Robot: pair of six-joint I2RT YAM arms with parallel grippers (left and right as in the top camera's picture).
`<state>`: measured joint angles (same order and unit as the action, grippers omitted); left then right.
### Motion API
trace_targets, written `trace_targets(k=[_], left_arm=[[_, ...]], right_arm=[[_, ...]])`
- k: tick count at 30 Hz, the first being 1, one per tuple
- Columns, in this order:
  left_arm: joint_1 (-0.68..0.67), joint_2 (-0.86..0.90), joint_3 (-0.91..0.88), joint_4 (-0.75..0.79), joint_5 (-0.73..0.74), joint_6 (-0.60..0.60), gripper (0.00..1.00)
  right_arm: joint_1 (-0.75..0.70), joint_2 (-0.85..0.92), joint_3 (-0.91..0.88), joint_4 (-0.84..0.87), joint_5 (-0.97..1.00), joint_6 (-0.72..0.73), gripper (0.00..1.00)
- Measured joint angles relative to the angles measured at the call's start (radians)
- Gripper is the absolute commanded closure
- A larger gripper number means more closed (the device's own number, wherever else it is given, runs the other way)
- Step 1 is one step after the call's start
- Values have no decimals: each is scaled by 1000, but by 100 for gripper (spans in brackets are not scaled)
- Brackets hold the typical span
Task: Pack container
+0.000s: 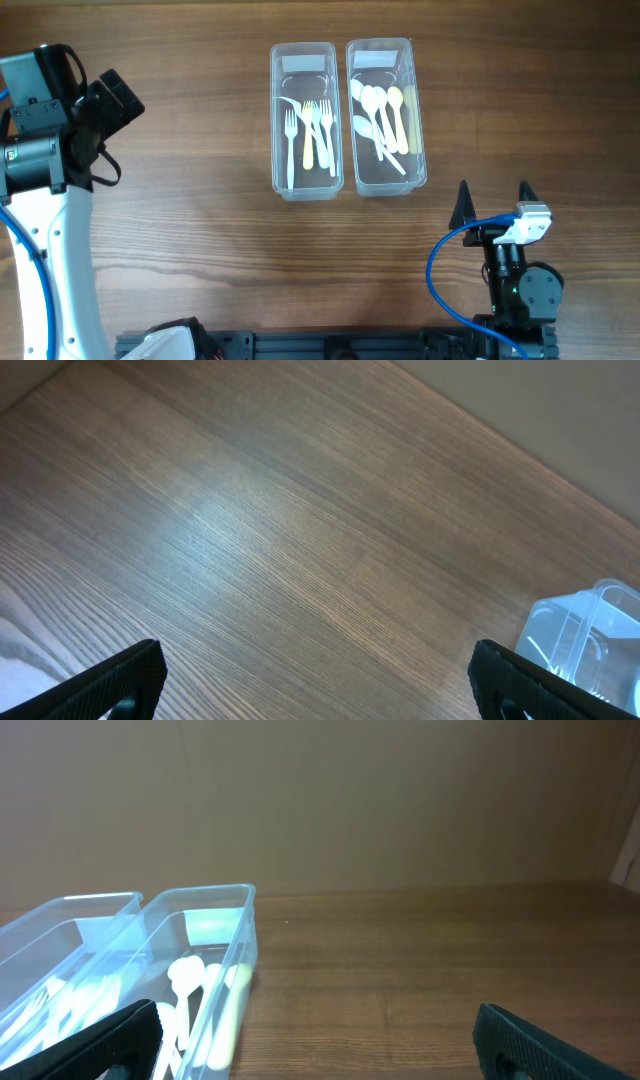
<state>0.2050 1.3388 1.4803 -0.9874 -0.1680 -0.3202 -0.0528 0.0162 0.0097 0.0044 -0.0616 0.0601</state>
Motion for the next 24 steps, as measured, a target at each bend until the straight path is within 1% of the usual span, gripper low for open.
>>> trace_targets(k=[13,16,20,24], left_arm=[[0,-2,0,-4,1,0,0],[0,-29,-1,-8,10,0,0],[0,-254,-18,-5,55,0,0],[-2,-558,-119,19,74,0,0]], right_arm=[[0,0,0,0,0,0,0],[0,0,0,0,0,0,0],[0,-1,0,0,0,0,0],[0,-1,-1,-3,0,0,0]])
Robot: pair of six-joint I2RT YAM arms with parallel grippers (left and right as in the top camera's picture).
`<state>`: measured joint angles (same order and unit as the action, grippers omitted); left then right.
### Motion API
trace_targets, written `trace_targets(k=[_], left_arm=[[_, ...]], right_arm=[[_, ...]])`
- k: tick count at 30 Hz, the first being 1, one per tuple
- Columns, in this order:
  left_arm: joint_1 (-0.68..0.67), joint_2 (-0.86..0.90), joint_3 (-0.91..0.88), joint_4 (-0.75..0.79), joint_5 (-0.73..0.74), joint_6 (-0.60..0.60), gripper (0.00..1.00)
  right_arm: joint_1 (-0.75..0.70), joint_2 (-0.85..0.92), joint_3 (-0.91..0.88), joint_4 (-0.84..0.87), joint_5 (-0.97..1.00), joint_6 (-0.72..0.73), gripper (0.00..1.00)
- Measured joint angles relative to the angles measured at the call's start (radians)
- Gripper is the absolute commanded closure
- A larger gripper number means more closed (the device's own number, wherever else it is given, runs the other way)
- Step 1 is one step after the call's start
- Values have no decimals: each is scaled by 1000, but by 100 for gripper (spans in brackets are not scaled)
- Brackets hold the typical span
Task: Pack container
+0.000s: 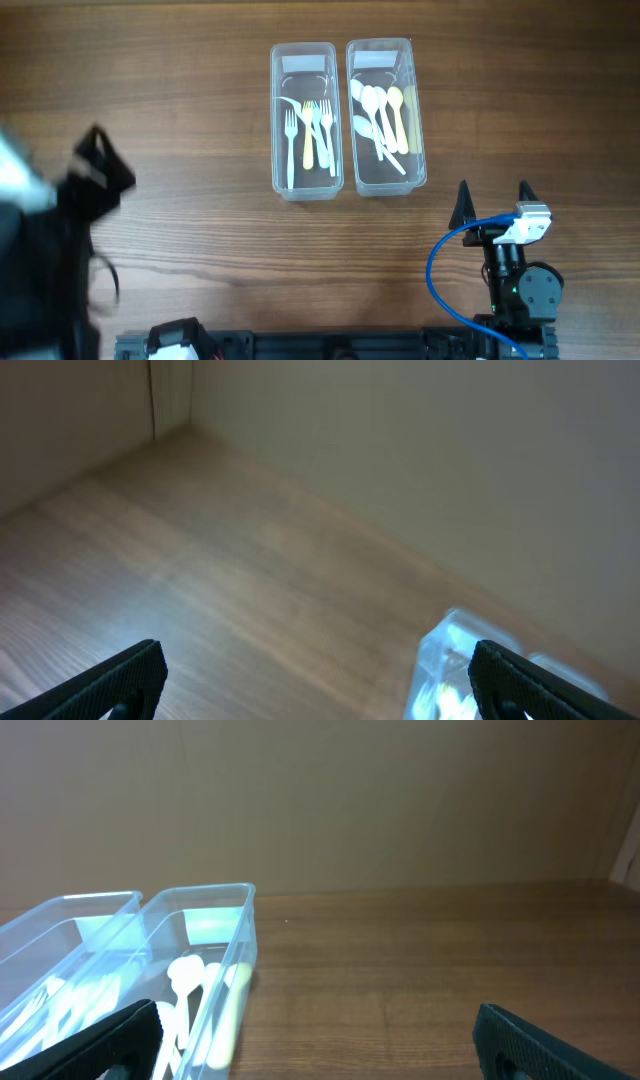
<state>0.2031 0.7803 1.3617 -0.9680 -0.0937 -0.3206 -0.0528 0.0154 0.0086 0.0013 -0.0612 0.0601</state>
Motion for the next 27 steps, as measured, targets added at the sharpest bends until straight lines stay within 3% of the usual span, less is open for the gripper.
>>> trace_targets(k=[7,13,17,27], left_arm=[[0,-355,-339,73,14,-16,0],[-19,-500,-754,360,28,-23,0],[-71,-545,-941,524,40,-23,0],[-150,-652,-1150,646,59,-24,0]], right_arm=[[0,-1,-1,-1,3,0,0],[0,-1,-1,-1,3,0,0],[0,-1,-1,0,3,0,0],[0,-1,-1,-1,3,0,0]])
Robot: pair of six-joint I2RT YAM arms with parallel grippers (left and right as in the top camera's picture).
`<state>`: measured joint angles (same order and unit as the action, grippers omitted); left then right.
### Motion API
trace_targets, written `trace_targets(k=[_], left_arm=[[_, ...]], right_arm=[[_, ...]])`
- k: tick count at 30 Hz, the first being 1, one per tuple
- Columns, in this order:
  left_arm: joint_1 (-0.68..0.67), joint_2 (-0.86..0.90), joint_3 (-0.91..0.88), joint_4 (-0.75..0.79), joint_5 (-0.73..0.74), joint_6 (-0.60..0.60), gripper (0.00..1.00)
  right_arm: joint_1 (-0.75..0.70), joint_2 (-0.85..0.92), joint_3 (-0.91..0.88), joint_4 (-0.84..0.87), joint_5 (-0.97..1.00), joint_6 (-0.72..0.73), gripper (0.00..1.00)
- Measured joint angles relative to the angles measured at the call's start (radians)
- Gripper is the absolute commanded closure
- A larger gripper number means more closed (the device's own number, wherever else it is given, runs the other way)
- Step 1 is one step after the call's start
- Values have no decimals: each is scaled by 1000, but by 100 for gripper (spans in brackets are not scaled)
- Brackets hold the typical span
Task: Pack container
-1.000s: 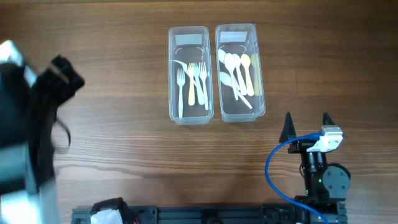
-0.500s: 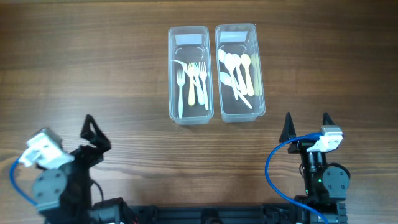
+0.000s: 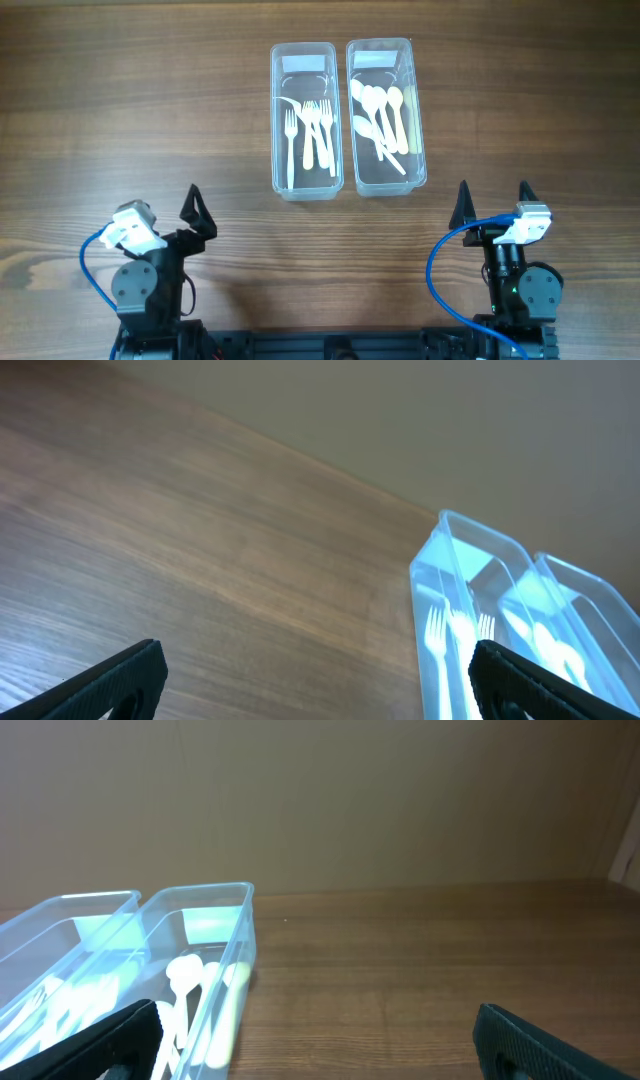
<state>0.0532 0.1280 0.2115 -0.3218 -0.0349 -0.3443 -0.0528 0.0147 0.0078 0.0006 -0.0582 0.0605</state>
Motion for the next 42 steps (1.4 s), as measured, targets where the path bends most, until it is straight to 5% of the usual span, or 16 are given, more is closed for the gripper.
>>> trace_targets(k=[17,42], left_arm=[[0,-102,-107,10,26,5,0],[0,-102,-107,10,34,239,0]], right_arm=[[0,0,0,0,0,0,0],[0,0,0,0,0,0,0]])
